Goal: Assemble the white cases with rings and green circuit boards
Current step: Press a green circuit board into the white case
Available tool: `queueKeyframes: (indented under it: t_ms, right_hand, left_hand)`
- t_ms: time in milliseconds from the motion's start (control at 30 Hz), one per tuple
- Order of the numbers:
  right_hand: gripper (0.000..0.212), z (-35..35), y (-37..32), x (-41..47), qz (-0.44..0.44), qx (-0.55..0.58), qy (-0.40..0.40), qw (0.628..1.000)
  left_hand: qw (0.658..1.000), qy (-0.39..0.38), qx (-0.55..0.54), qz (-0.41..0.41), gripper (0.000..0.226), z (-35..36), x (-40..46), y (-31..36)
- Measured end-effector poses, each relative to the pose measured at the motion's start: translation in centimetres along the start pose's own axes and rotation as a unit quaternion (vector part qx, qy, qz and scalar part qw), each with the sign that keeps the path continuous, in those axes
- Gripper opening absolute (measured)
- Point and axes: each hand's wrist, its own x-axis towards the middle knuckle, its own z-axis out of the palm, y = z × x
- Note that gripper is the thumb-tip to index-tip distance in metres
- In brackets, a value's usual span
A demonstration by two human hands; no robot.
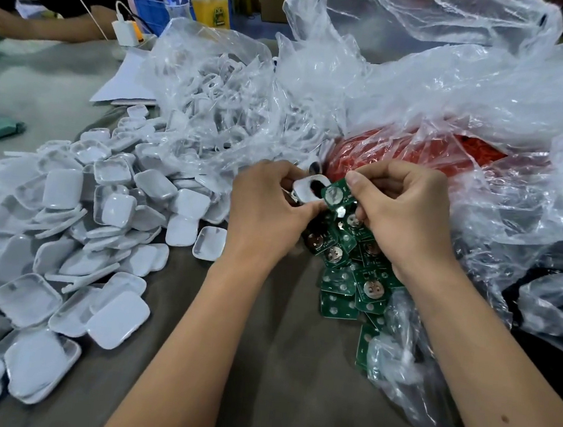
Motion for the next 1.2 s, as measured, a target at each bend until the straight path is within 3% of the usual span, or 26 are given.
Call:
queueKeyframes:
  t_ms: [200, 333, 533, 667, 767, 867, 967, 1067, 1200]
  right_hand:
    - [0.008, 0.2, -0.6, -0.9, -0.059, -0.123, -0.165, 0.977]
    - [0.006, 0.5, -1.4, -1.4, -0.097, -0.169, -0.111, 0.974]
    - [0.011, 0.6, -6.4, 4.7, -0.146, -0.139, 0.059, 0.978]
    - [0.018, 2.0, -7.4, 15.3, -0.127, -0.297, 0.070, 0.944]
    - [0.017, 2.5, -5.4, 22.3, -0.109, -0.449, -0.018, 0.887]
    - [0.025, 2.6, -2.6, 26.9, -0.092, -0.585, -0.142, 0.793]
    - [0.038, 3.2, -1.0, 29.4, -0.063, -0.642, -0.234, 0.727]
    - [0.050, 4.6, 0.0, 30.2, -0.053, -0.616, -0.311, 0.722]
    - [0.044, 5.3, 1.5, 29.8, -0.078, -0.571, -0.263, 0.774]
  left_hand:
    - [0.998, 0.052, -0.004, -0.045, 0.038, -0.8, 0.8, -1.1]
    - [0.997, 0.057, -0.019, -0.049, 0.037, -0.5, 0.7, -1.3]
    - [0.996, 0.070, -0.037, -0.029, 0.033, 0.3, 0.8, -1.3]
    - [0.997, 0.058, -0.049, -0.004, 0.030, 0.5, 0.8, -1.2]
    - [0.996, 0.053, -0.065, -0.024, 0.029, 0.5, 1.1, -1.4]
    - [0.996, 0.048, -0.076, -0.025, 0.029, 0.6, 1.3, -1.5]
    - [0.996, 0.045, -0.072, -0.019, 0.030, 0.7, 1.4, -1.5]
    - [0.997, 0.044, -0.067, -0.022, 0.030, 0.9, 1.6, -1.6]
    - [0.997, 0.040, -0.059, -0.017, 0.029, 1.0, 1.7, -1.7]
